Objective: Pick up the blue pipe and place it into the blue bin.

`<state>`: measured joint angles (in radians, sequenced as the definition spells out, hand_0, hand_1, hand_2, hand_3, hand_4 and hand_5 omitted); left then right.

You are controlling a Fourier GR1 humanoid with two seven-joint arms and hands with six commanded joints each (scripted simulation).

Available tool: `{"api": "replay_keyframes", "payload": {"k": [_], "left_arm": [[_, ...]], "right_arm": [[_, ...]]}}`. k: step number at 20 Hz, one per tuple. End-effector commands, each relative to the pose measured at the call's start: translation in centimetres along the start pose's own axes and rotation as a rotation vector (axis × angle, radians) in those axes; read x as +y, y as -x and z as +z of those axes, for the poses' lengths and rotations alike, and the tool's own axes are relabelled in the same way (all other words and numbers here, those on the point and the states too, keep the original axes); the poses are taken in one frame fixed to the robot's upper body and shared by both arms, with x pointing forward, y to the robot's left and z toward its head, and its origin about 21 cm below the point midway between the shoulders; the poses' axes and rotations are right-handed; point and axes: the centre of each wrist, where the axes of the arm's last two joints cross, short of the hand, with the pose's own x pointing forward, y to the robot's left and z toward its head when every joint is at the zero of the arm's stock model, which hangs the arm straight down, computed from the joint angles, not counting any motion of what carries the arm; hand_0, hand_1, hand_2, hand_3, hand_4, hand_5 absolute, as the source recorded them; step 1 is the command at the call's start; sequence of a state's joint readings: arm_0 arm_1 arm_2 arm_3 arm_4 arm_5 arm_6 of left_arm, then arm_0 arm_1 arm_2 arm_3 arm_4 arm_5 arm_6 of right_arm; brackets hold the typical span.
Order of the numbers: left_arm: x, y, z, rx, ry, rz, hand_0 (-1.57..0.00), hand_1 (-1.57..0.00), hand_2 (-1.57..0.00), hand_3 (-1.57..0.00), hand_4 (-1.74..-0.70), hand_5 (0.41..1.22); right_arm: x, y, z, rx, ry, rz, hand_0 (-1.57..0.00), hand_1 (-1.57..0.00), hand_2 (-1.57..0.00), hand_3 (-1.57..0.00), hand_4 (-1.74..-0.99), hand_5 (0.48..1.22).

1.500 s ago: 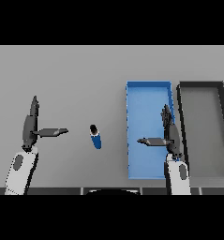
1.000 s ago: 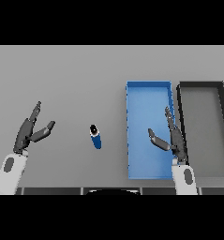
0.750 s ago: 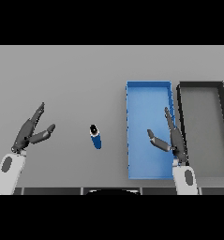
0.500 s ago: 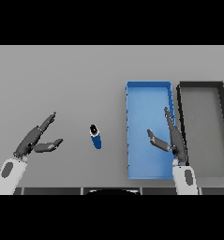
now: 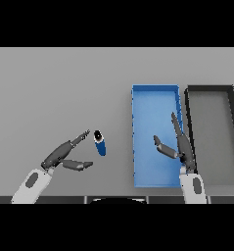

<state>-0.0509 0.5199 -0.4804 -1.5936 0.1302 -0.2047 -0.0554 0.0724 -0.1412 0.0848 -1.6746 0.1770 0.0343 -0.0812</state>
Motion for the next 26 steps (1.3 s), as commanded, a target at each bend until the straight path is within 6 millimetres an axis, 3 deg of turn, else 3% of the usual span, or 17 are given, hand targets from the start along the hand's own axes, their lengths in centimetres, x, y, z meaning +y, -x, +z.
{"api": "replay_keyframes", "payload": {"k": [1, 4, 7, 14, 17, 19, 20, 21, 23, 26], "left_arm": [[-0.4, 0.5, -0.1, 0.003, 0.007, 0.005, 0.0, 0.0, 0.0, 0.0, -1.15, 0.452], [-1.7, 0.7, -2.1, -0.031, 0.003, 0.015, 0.0, 0.0, 0.0, 0.0, -1.16, 0.46], [-2.5, 0.5, -4.2, -0.04, 0.0, 0.043, 0.0, 0.0, 0.0, 0.0, -1.14, 0.46], [-4.0, 1.5, -6.8, -0.019, 0.023, 0.008, 0.0, 0.0, 0.0, 0.0, -1.06, 0.42], [-4.6, 1.4, -7.6, -0.064, 0.022, 0.052, 0.0, 0.0, 0.0, 0.0, -1.11, 0.463], [-5.2, 1.4, -8.2, -0.091, 0.014, 0.113, 0.0, -0.04, -0.15, -0.12, -1.19, 0.55], [-5.2, 1.1, -8.3, -0.102, 0.008, 0.146, -0.01, -0.16, -0.31, -0.28, -1.24, 0.613], [-5.7, 0.9, -8.6, -0.122, 0.007, 0.177, -0.12, -0.32, -0.49, -0.53, -1.28, 0.735], [-6.1, 1.1, -8.5, -0.122, 0.003, 0.203, -0.6, -0.75, -0.87, -0.91, -1.44, 0.91], [-6.5, 0.8, -8.5, -0.131, 0.014, 0.199, -1.07, -1.15, -1.21, -1.19, -1.58, 1.062]], "right_arm": [[0.1, -0.1, 0.0, -0.005, -0.001, -0.01, 0.0, 0.0, 0.0, 0.0, -1.218, 0.627], [0.1, 0.0, 0.7, -0.002, 0.004, -0.004, 0.0, 0.0, 0.0, 0.0, -1.211, 0.622], [0.2, -0.5, 0.1, 0.005, 0.01, -0.001, 0.0, 0.0, 0.0, 0.0, -1.205, 0.625], [-0.4, -0.1, 0.7, -0.011, 0.016, 0.011, 0.0, 0.0, 0.0, 0.0, -1.214, 0.645], [-0.5, 0.2, 0.8, -0.007, 0.02, 0.019, 0.0, 0.0, 0.0, 0.0, -1.207, 0.65], [-0.5, -0.2, 0.5, -0.017, 0.022, 0.019, 0.0, 0.0, 0.0, 0.0, -1.213, 0.655], [-0.3, 0.2, 0.7, -0.01, 0.017, 0.013, 0.0, 0.0, 0.0, 0.0, -1.217, 0.655], [-0.5, 0.3, 0.8, -0.005, 0.014, 0.016, 0.0, 0.0, 0.0, 0.0, -1.22, 0.656], [-0.3, 0.4, 0.7, 0.0, 0.013, 0.013, 0.0, 0.0, 0.0, 0.0, -1.219, 0.657], [-0.5, -0.4, 0.4, -0.014, 0.014, -0.006, 0.0, 0.0, 0.0, 0.0, -1.233, 0.66]]}}
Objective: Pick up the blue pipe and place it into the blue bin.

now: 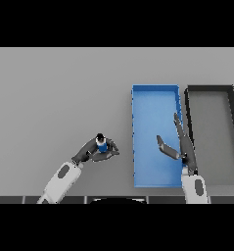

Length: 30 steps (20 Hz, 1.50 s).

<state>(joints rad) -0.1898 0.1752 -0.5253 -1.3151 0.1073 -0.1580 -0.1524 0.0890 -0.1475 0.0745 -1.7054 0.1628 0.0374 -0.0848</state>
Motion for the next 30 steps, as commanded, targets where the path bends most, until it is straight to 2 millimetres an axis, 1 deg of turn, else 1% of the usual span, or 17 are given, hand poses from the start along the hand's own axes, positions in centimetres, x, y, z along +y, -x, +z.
{"api": "replay_keyframes", "payload": {"k": [1, 3, 4, 5, 7, 10, 12, 13, 14, 15, 18, 20, 22, 25, 27, 29, 30], "left_arm": [[-0.1, 0.0, 0.0, -0.008, -0.007, -0.022, -1.17, -1.24, -1.28, -1.27, -1.55, 1.094], [-0.7, 0.0, -0.2, -0.021, -0.002, -0.045, -1.32, -1.36, -1.39, -1.38, -1.51, 1.139], [-1.0, -0.4, -0.2, -0.055, -0.006, -0.043, -1.37, -1.4, -1.42, -1.42, -1.5, 1.156], [-0.9, -0.7, -0.5, -0.08, -0.013, -0.043, -1.41, -1.43, -1.45, -1.45, -1.49, 1.169], [-0.9, -1.6, -0.8, -0.125, -0.02, -0.049, -1.47, -1.48, -1.5, -1.49, -1.48, 1.188], [-1.2, -3.5, -1.3, -0.205, -0.024, -0.038, -1.52, -1.53, -1.53, -1.53, -1.47, 1.204], [-1.0, -5.4, -1.8, -0.236, -0.007, -0.043, -1.54, -1.54, -1.55, -1.55, -1.47, 1.21], [-1.0, -5.9, -1.5, -0.247, 0.004, -0.04, -1.54, -1.55, -1.55, -1.55, -1.47, 1.212], [-1.5, -6.3, -1.5, -0.265, 0.024, -0.045, -1.55, -1.55, -1.56, -1.55, -1.47, 1.214], [-1.4, -7.2, -2.1, -0.276, 0.03, -0.054, -1.55, -1.56, -1.56, -1.56, -1.47, 1.215], [-1.5, -8.5, -2.5, -0.289, 0.065, -0.066, -1.56, -1.56, -1.56, -1.56, -1.47, 1.218], [-2.0, -8.8, -2.3, -0.265, 0.072, -0.073, -1.57, -1.57, -1.57, -1.57, -1.47, 1.219], [-1.7, -9.0, -2.6, -0.26, 0.068, -0.081, -1.57, -1.57, -1.57, -1.57, -1.47, 1.22], [-1.9, -8.3, -2.3, -0.252, 0.08, -0.075, -1.57, -1.57, -1.57, -1.57, -1.47, 1.22], [-1.6, -8.5, -2.8, -0.243, 0.073, -0.082, -1.57, -1.57, -1.57, -1.57, -1.47, 1.22], [-1.9, -8.4, -2.9, -0.251, 0.081, -0.085, -1.57, -1.57, -1.57, -1.57, -1.47, 1.22], [-1.5, -8.6, -2.9, -0.258, 0.084, -0.081, -1.57, -1.57, -1.57, -1.57, -1.47, 1.22]], "right_arm": [[0.1, 0.1, 0.1, 0.013, -0.006, 0.004, 0.0, 0.0, 0.0, 0.0, -1.228, 0.656], [0.1, 0.2, 0.1, 0.016, -0.012, 0.001, 0.0, 0.0, 0.0, 0.0, -1.222, 0.646], [-0.1, 0.3, 0.0, 0.019, -0.01, -0.008, 0.0, 0.0, 0.0, 0.0, -1.221, 0.638], [0.3, 0.2, -0.2, 0.021, -0.011, -0.013, 0.0, 0.0, 0.0, 0.0, -1.22, 0.635], [0.2, 0.2, -0.5, 0.02, -0.004, -0.013, 0.0, 0.0, 0.0, 0.0, -1.219, 0.628], [-0.1, 0.5, -0.2, 0.025, -0.003, -0.01, 0.0, 0.0, 0.0, 0.0, -1.226, 0.636], [0.1, 0.4, -0.2, 0.015, -0.006, 0.014, 0.0, 0.0, 0.0, 0.0, -1.213, 0.639], [0.2, 0.3, -0.1, 0.018, -0.001, 0.019, 0.0, 0.0, 0.0, 0.0, -1.204, 0.64], [0.2, 0.5, 0.1, 0.02, -0.004, 0.026, 0.0, 0.0, 0.0, 0.0, -1.194, 0.642], [0.0, 0.6, 0.2, 0.022, 0.0, 0.031, 0.0, 0.0, 0.0, 0.0, -1.184, 0.643], [-0.1, 0.9, 0.0, 0.027, 0.002, 0.039, 0.0, 0.0, 0.0, 0.0, -1.161, 0.644], [-0.3, 0.7, -0.1, 0.016, 0.014, 0.03, 0.0, 0.0, 0.0, 0.0, -1.155, 0.642], [0.0, 0.4, -0.2, 0.004, 0.009, 0.042, 0.0, 0.0, 0.0, 0.0, -1.145, 0.643], [-0.2, -0.1, 0.4, -0.003, 0.03, 0.075, 0.0, 0.0, 0.0, 0.0, -1.138, 0.643], [-0.3, -0.3, 1.0, -0.002, 0.044, 0.098, 0.0, 0.0, 0.0, 0.0, -1.188, 0.643], [-0.4, -0.8, 1.1, -0.008, 0.054, 0.109, 0.0, 0.0, 0.0, 0.0, -1.184, 0.642], [-0.7, -1.3, 1.2, -0.039, 0.055, 0.102, 0.0, 0.0, -0.02, 0.0, -1.187, 0.642]]}}
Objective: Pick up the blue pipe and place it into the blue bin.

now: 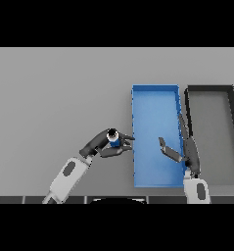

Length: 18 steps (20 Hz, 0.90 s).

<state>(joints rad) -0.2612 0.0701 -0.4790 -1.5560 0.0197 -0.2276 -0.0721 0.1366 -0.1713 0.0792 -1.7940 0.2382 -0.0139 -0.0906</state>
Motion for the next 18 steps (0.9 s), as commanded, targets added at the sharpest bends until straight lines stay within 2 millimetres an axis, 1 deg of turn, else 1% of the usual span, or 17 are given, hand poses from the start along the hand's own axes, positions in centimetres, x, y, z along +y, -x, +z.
{"api": "replay_keyframes", "payload": {"k": [1, 3, 4, 5, 6, 7, 9, 10, 11, 13, 15, 16, 17, 18], "left_arm": [[-0.1, 0.0, 0.0, 0.01, 0.005, 0.005, -1.57, -1.57, -1.57, -1.57, -1.47, 1.221], [-0.4, 0.0, 0.1, -0.004, 0.002, 0.007, -1.57, -1.57, -1.57, -1.57, -1.47, 1.221], [-0.5, -0.1, -0.1, -0.007, 0.011, 0.012, -1.57, -1.57, -1.57, -1.57, -1.47, 1.221], [-0.3, -0.2, -0.1, -0.001, 0.01, 0.007, -1.57, -1.57, -1.57, -1.57, -1.47, 1.221], [-0.1, 0.0, 0.3, 0.0, 0.009, 0.004, -1.57, -1.57, -1.57, -1.57, -1.47, 1.221], [-0.3, 0.0, 0.0, 0.004, 0.012, 0.001, -1.57, -1.57, -1.57, -1.57, -1.47, 1.221], [-0.2, -0.3, 0.2, -0.014, 0.012, -0.001, -1.57, -1.57, -1.57, -1.57, -1.47, 1.221], [-0.6, -0.6, 0.0, -0.014, 0.013, -0.001, -1.57, -1.57, -1.57, -1.57, -1.47, 1.221], [-0.3, -0.7, 0.0, -0.009, 0.008, -0.009, -1.57, -1.57, -1.57, -1.57, -1.47, 1.221], [-0.5, -0.5, -0.1, 0.01, 0.009, -0.009, -1.57, -1.57, -1.57, -1.57, -1.47, 1.221], [-0.1, -0.5, 0.0, 0.017, 0.005, -0.028, -1.57, -1.57, -1.57, -1.57, -1.47, 1.221], [-0.4, -0.4, -0.1, 0.005, 0.009, -0.025, -1.57, -1.57, -1.57, -1.57, -1.47, 1.221], [-0.3, -0.5, -0.1, 0.003, 0.012, -0.018, -1.57, -1.57, -1.57, -1.57, -1.47, 1.221], [-0.2, -0.4, 0.0, -0.005, 0.01, -0.013, -1.57, -1.57, -1.57, -1.57, -1.47, 1.221]], "right_arm": [[-0.3, -0.6, -0.3, -0.04, -0.028, -0.073, 0.0, 0.0, -0.04, 0.0, -1.195, 0.648], [-1.3, -2.0, -1.0, -0.085, -0.135, -0.223, 0.0, -0.02, -0.09, 0.0, -1.202, 0.624], [-1.7, -2.9, -1.0, -0.096, -0.19, -0.251, 0.0, -0.03, -0.11, 0.0, -1.209, 0.609], [-2.0, -4.1, -1.9, -0.101, -0.262, -0.266, 0.0, -0.03, -0.12, 0.0, -1.215, 0.607], [-2.1, -5.0, -2.7, -0.11, -0.323, -0.287, 0.0, -0.02, -0.12, 0.0, -1.224, 0.6], [-2.6, -6.2, -3.3, -0.132, -0.382, -0.287, 0.0, -0.02, -0.12, 0.0, -1.228, 0.588], [-2.7, -8.7, -4.3, -0.178, -0.499, -0.285, 0.0, -0.01, -0.11, 0.0, -1.247, 0.568], [-2.3, -9.9, -4.6, -0.192, -0.535, -0.273, 0.0, -0.01, -0.1, 0.0, -1.255, 0.56], [-2.0, -10.9, -5.0, -0.201, -0.58, -0.247, 0.0, -0.01, -0.1, 0.0, -1.261, 0.56], [-1.3, -12.5, -6.0, -0.221, -0.653, -0.181, 0.0, 0.0, -0.08, 0.0, -1.281, 0.558], [-0.1, -13.7, -6.4, -0.243, -0.714, -0.159, 0.0, 0.0, -0.05, 0.0, -1.296, 0.556], [0.3, -14.1, -6.5, -0.272, -0.738, -0.148, 0.0, 0.0, -0.04, 0.0, -1.298, 0.559], [0.9, -14.7, -7.1, -0.272, -0.767, -0.148, 0.0, 0.0, -0.04, 0.0, -1.302, 0.559], [1.1, -15.2, -7.2, -0.279, -0.8, -0.15, 0.0, 0.0, -0.04, 0.0, -1.3, 0.56]]}}
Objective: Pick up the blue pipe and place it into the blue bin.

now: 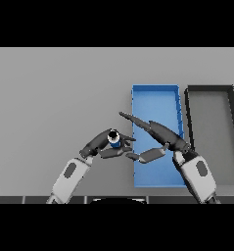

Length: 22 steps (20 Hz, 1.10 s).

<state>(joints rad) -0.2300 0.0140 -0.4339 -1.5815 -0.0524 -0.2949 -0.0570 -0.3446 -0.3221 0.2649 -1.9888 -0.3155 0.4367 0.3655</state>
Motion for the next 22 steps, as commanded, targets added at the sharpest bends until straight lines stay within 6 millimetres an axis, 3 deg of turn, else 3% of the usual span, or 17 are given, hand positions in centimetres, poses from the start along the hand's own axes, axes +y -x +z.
{"api": "replay_keyframes", "payload": {"k": [1, 10, 13, 15, 18, 21, 22], "left_arm": [[0.3, 0.1, -0.2, 0.011, 0.001, -0.001, -1.57, -1.57, -1.57, -1.57, -1.47, 1.221], [0.3, 0.4, 0.0, 0.024, 0.028, 0.02, -1.57, -1.57, -1.57, -1.57, -1.47, 1.221], [0.5, 0.6, -0.3, 0.051, 0.031, -0.005, -1.57, -1.57, -1.57, -1.57, -1.47, 1.221], [0.5, 0.6, -0.1, 0.029, 0.022, 0.01, -1.57, -1.57, -1.57, -1.57, -1.52, 1.221], [0.3, 0.2, 0.1, 0.083, 0.018, -0.013, -1.57, -1.57, -1.57, -1.57, -1.62, 1.221], [0.6, 0.6, 0.1, 0.071, 0.01, 0.027, -1.57, -1.57, -1.57, -1.52, -1.68, 1.221], [0.5, 0.7, 0.0, 0.055, 0.017, 0.058, -1.57, -1.57, -1.57, -1.53, -1.69, 1.221]], "right_arm": [[0.3, 0.0, -0.8, 0.008, -0.035, -0.01, 0.0, 0.0, -0.04, 0.0, -1.294, 0.56], [1.0, -1.4, -6.5, 0.016, -0.176, 0.056, -0.02, -0.03, -0.08, 0.0, -1.186, 0.521], [0.9, -1.5, -8.0, 0.027, -0.217, 0.068, -0.07, -0.11, -0.17, -0.04, -1.204, 0.497], [1.0, -1.1, -8.3, 0.032, -0.238, 0.073, -0.32, -0.36, -0.38, -0.24, -1.278, 0.485], [1.5, -1.3, -8.9, 0.0, -0.262, 0.061, -0.88, -0.88, -0.91, -0.76, -1.467, 0.518], [2.0, -1.1, -9.4, -0.007, -0.271, 0.016, -1.22, -1.22, -1.23, -1.02, -1.581, 0.65], [2.3, -1.0, -9.5, -0.025, -0.274, -0.011, -1.29, -1.29, -1.3, -1.1, -1.606, 0.765]]}}
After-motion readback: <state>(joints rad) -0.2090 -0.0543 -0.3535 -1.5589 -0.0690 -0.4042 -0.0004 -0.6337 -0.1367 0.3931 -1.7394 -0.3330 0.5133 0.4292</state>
